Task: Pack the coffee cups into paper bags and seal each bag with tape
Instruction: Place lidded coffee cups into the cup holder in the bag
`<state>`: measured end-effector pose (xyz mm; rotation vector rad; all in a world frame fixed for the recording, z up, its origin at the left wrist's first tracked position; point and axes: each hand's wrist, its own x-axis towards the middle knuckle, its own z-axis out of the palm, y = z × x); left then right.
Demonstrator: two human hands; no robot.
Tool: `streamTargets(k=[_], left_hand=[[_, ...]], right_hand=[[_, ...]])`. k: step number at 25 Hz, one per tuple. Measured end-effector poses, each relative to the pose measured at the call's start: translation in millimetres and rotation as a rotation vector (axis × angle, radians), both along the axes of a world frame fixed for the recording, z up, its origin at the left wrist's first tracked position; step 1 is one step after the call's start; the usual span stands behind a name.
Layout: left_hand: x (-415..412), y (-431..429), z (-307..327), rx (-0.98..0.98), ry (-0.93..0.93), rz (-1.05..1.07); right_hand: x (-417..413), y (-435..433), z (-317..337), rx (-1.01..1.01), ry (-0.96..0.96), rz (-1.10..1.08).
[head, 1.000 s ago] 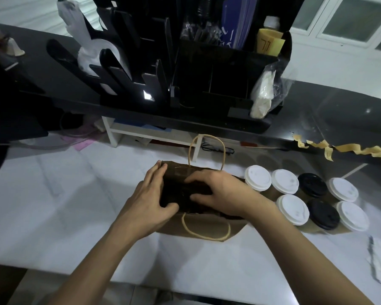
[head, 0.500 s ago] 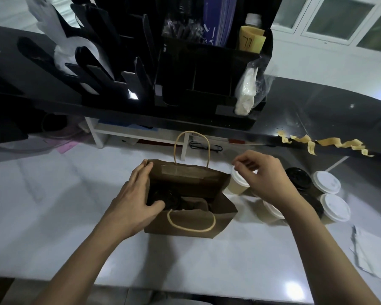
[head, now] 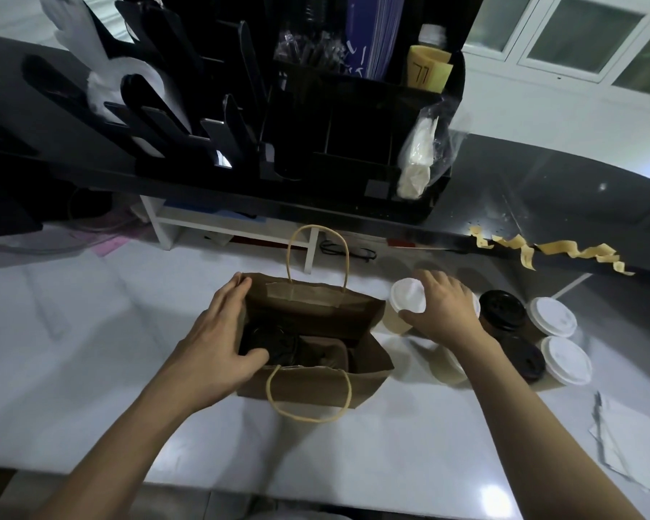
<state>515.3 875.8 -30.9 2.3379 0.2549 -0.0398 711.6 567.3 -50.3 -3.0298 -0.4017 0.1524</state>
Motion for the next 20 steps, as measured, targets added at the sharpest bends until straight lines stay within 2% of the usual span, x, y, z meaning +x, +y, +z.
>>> streamTargets(k=[8,14,17,20], left_hand=[[-1,0,-1,-0.003,0.0,0.007],[1,0,-2,0.0,-0.005,0.001],[2,0,-2,0.003,-0.007,-0.002],[2,0,-2,0.008,0.002,-0.008]], right_hand=[[17,-1,-20,-0.123,0.048,-0.035],[11,-3,-22,-0.077,0.054,-0.032],[0,0,-15,-0.019,0.045,-0.045],[-14,3,6,0.164,0.095,-0.11]])
